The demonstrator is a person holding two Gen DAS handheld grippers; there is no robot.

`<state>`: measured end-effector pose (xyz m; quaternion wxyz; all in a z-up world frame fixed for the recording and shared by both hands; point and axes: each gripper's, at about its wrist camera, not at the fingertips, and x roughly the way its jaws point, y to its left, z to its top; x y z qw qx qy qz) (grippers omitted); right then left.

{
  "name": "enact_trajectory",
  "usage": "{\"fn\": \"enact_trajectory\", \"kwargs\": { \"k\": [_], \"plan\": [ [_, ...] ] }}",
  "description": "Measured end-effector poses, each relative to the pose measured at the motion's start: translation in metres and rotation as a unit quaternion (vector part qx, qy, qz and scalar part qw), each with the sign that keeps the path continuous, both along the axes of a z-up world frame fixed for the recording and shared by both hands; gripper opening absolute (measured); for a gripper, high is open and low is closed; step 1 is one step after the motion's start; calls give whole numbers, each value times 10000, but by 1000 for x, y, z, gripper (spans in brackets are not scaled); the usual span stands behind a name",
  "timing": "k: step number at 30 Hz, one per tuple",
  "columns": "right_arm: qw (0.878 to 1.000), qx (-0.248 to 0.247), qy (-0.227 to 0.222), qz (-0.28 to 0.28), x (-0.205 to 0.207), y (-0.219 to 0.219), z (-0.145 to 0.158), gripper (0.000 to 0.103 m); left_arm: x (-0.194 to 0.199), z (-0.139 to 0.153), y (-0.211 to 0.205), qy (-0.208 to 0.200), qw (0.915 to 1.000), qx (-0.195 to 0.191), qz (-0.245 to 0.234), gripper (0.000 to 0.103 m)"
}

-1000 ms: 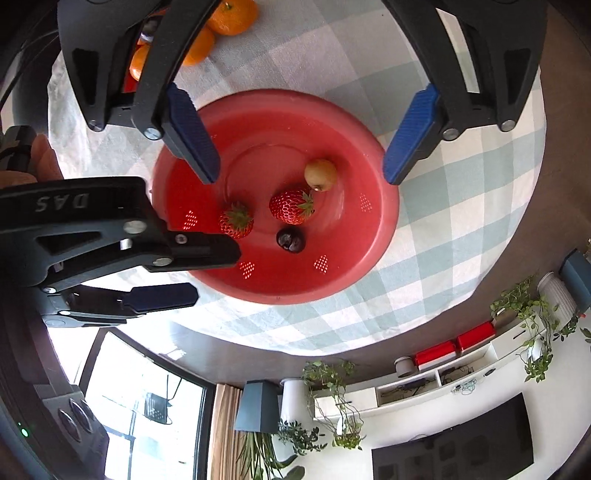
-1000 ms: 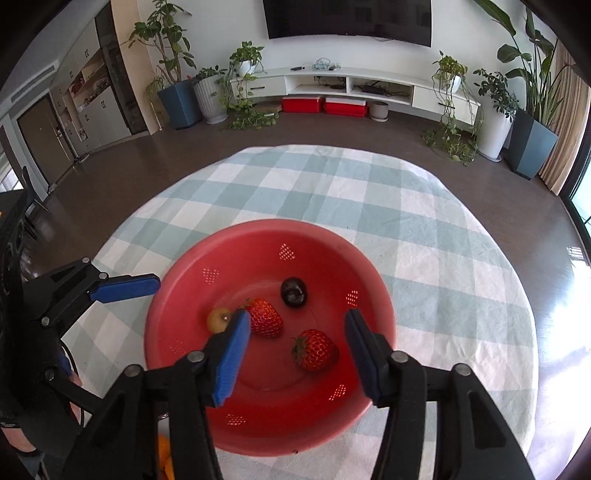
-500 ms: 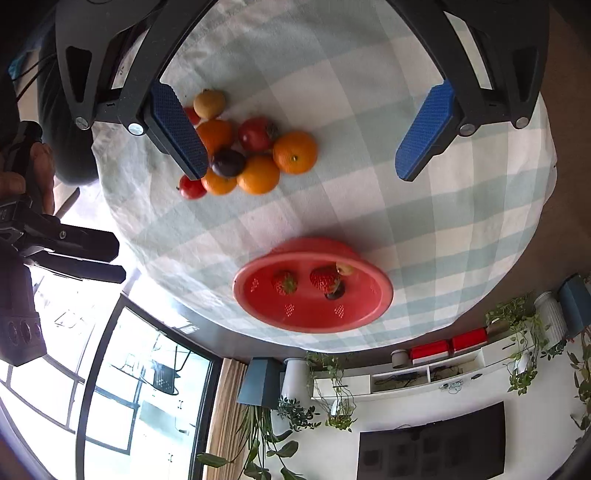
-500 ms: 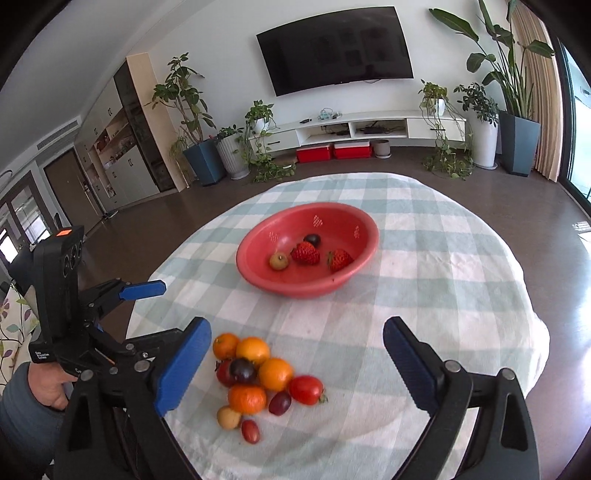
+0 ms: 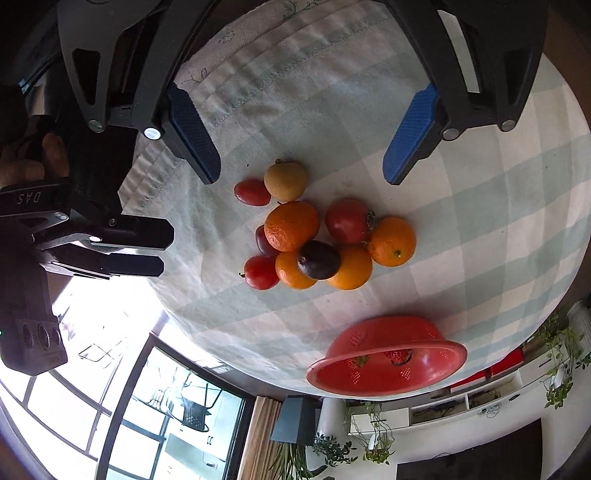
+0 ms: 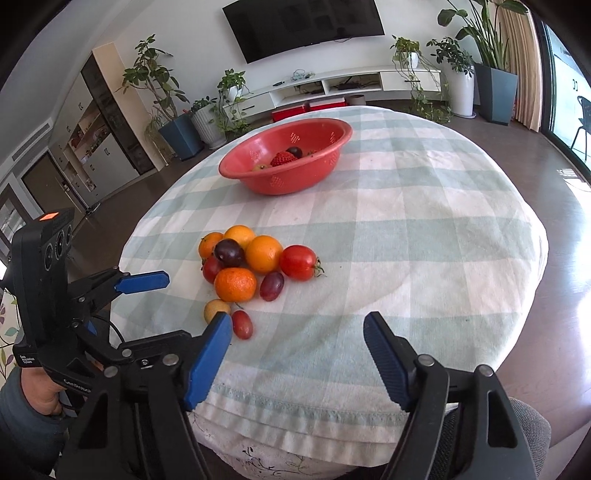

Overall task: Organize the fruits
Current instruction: 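Return to the fruit pile and grasp a yellow fruit with the left gripper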

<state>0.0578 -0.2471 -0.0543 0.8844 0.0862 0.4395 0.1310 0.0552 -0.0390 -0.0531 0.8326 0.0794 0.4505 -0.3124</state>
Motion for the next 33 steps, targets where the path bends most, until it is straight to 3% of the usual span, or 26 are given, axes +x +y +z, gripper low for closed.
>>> {"fn": "enact_trajectory", "kwargs": {
  "k": [2, 8, 11, 19, 22, 33],
  "plan": [
    [10000, -32, -4, 44, -1, 2, -1, 72, 3, -2, -2, 64, 10000, -2, -23, 73],
    [9999, -2, -8, 122, -6, 6, -2, 70, 10, -6, -9, 132, 9999, -22, -99, 70],
    [9999, 0, 5, 116, -7, 5, -3, 69, 13, -11, -14, 204, 9996, -42, -198, 50],
    [9999, 24, 36, 118, -6, 5, -3, 69, 16, -18, -22, 232, 9993, 29, -306, 49],
    [9999, -2, 40, 142, -7, 6, -4, 69, 16, -22, -24, 243, 9991, 106, -335, 33],
    [9997, -43, 83, 236, -8, 13, -6, 68, 14, -23, -22, 133, 9994, 149, -298, 27]
  ]
}}
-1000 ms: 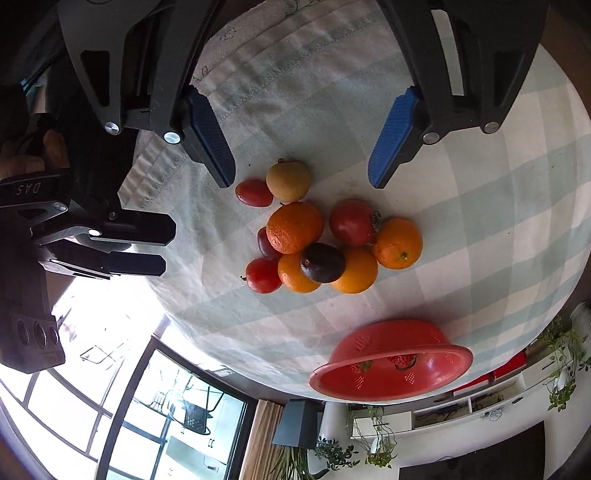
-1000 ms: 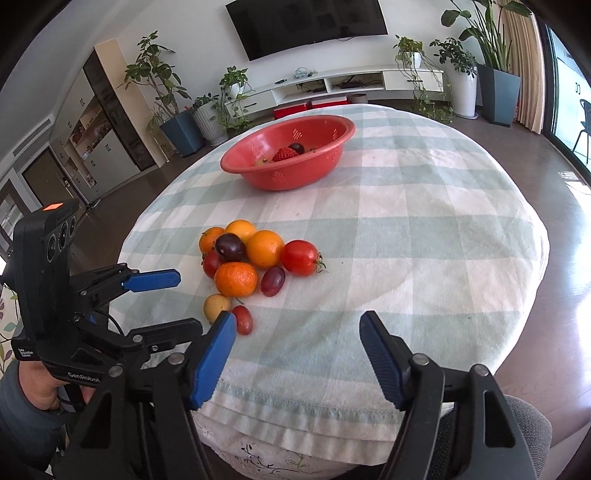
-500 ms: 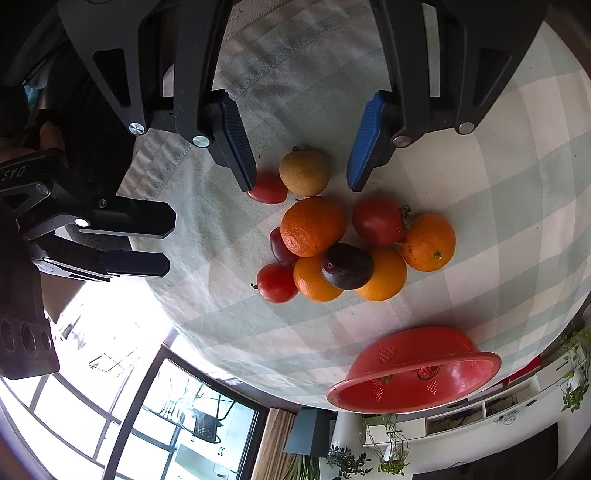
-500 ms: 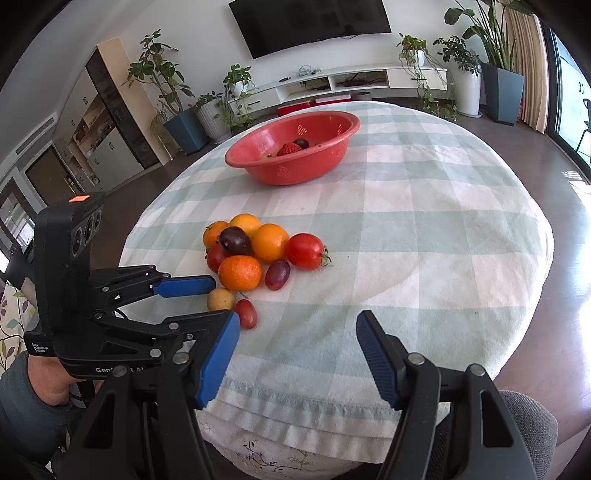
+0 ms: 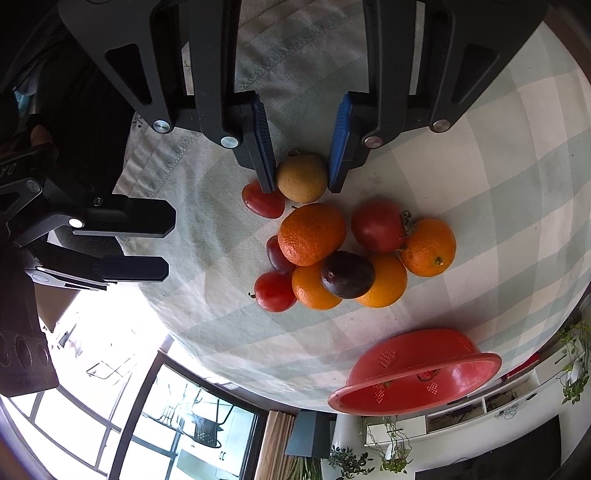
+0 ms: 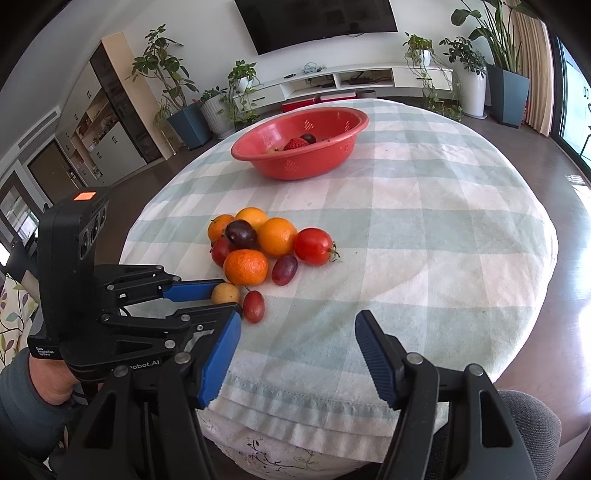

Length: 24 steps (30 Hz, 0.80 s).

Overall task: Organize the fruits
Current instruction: 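Return to the fruit pile and grasp a yellow fruit with the left gripper, then lift the yellow fruit with the left gripper while the right gripper grasps a red plum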

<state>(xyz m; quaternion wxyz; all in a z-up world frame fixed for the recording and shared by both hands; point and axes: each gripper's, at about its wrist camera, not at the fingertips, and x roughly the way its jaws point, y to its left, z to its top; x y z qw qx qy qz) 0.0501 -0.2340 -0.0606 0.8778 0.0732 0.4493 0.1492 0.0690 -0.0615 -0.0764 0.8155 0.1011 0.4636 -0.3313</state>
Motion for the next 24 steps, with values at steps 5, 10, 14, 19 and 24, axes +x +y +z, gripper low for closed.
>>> {"fn": "enact_trajectory", "kwargs": {
  "k": [5, 10, 14, 19, 24],
  "plan": [
    [9998, -61, 43, 174, 3, 12, -3, 67, -3, 2, 12, 17, 9999, -81, 106, 27],
    [9988, -212, 89, 435, 10, 30, -9, 61, -7, 7, 28, 28, 9994, -184, 276, 27],
    [9972, -433, 95, 599, 18, 45, -13, 57, -10, 12, 41, 10, 9988, -255, 412, 27],
    [9949, -713, 146, 697, 28, 55, -19, 48, -12, 11, 51, 35, 9982, -313, 510, 27],
    [9915, -987, 247, 807, 30, 63, -26, 39, -12, 10, 55, 60, 9976, -399, 558, 27]
  ]
}}
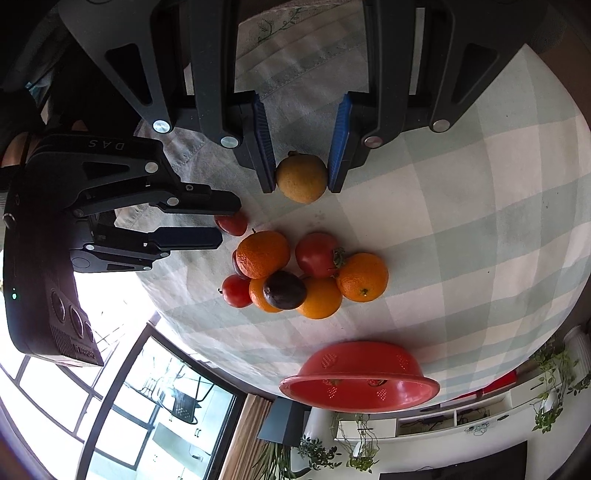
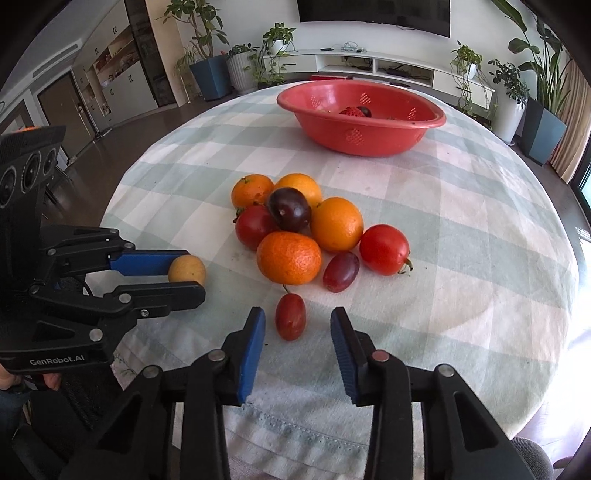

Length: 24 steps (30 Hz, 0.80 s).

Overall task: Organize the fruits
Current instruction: 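Lift the yellow fruit with the left gripper while the right gripper grasps a red plum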

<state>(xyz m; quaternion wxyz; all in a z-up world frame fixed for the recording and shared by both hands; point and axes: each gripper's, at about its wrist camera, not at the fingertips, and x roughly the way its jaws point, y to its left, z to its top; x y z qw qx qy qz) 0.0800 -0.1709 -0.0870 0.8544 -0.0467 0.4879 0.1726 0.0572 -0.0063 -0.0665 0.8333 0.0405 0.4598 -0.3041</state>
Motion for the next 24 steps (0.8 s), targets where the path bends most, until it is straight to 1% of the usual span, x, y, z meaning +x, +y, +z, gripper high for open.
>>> {"fn": "enact_trajectory", "kwargs": {
  "k": [4, 7, 9, 14, 24],
  "plan": [
    [9999, -97, -15, 41, 1, 4, -1, 37, 0, -1, 2, 11, 10000, -42, 17, 27],
    [9998, -211, -6, 43, 2, 6, -1, 33, 0, -1, 3, 20, 10000, -71, 20, 27],
    [9995, -293, -8, 74, 2, 9, -1, 28, 0, -1, 3, 21, 10000, -84, 18, 27],
    [9993, -356, 0, 145, 3, 11, -1, 20, 0, -1, 2, 34, 10000, -81, 18, 27],
    [9995, -272, -5, 160, 1, 11, 4, 20, -1, 1, 1, 23, 10000, -93, 10, 27]
  ]
}}
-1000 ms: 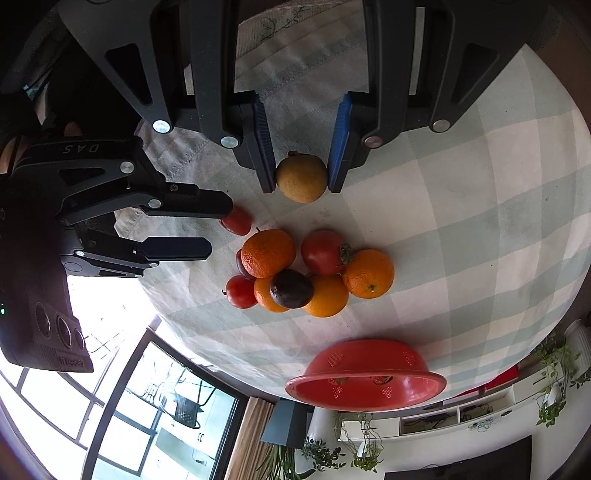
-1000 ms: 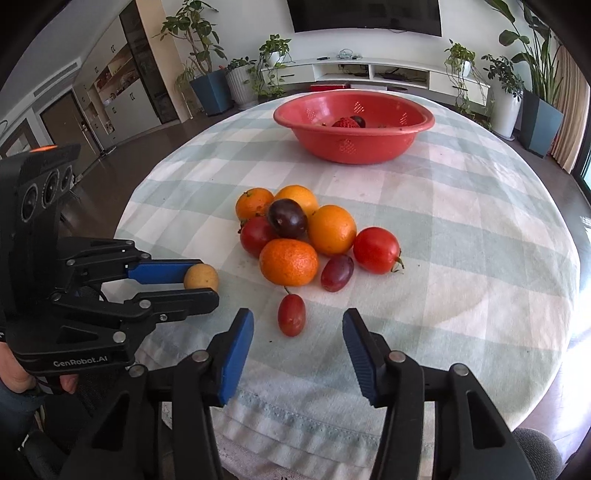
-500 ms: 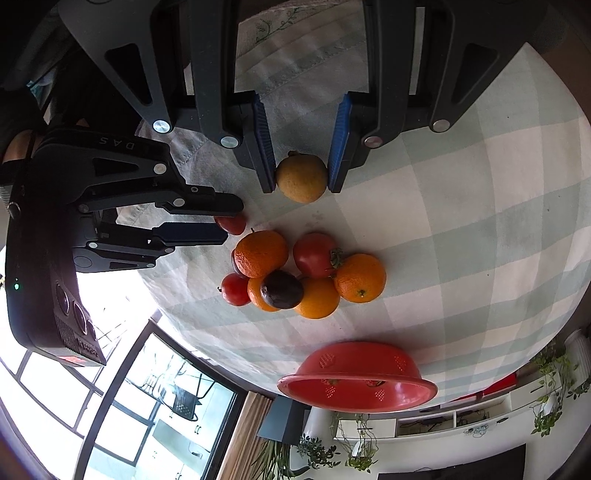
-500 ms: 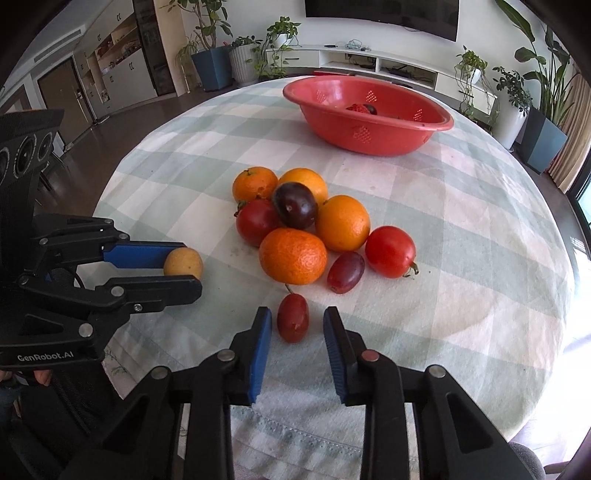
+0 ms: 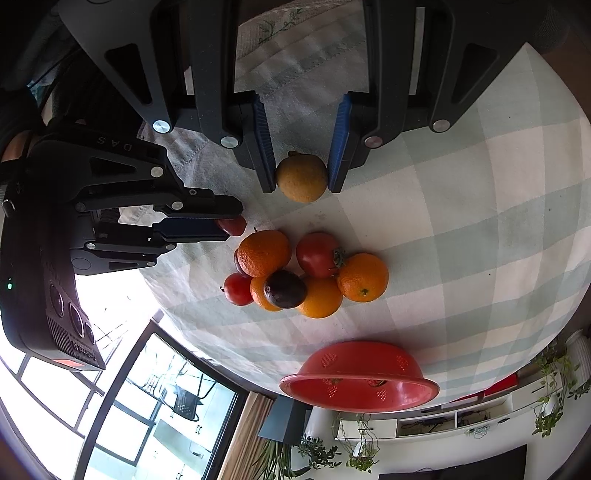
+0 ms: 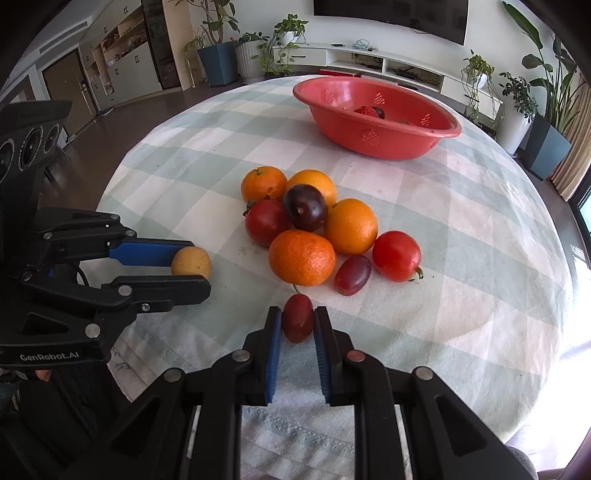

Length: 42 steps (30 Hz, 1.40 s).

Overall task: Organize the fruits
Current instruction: 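Lift the yellow fruit with the left gripper while the right gripper grasps a red plum, then carry the yellow fruit and plum over the colander and release both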

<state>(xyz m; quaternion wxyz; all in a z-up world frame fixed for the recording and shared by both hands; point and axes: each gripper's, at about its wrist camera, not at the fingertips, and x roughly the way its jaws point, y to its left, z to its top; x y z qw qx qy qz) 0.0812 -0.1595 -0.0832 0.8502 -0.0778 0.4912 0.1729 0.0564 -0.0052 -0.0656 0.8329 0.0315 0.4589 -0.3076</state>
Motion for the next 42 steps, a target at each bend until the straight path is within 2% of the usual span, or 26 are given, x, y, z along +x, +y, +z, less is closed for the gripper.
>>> {"fn": "enact_trajectory", "kwargs": {
  "k": [9, 15, 22, 28, 34, 42],
  "plan": [
    [9993, 357, -80, -112, -7, -17, 24, 20, 3, 16, 5, -100, 9999, -100, 40, 27],
    [9975, 595, -294, -263, 1, -39, 55, 20, 18, 43, 8, -325, 9993, -184, 49, 27],
    [9940, 492, -867, -453, 36, -67, 107, 20, 59, 92, 0, -824, 9966, -83, -12, 27],
    [9908, 424, -1216, -418, 81, -72, 138, 20, 114, 122, -15, -981, 9952, 1, -28, 27],
    [9922, 527, -1039, -433, 142, -70, 132, 20, 167, 117, -40, -905, 9952, 358, -45, 27],
    [9958, 665, -476, -412, 206, -54, 90, 20, 211, 75, -71, -622, 9943, 835, -239, 27]
  ]
}}
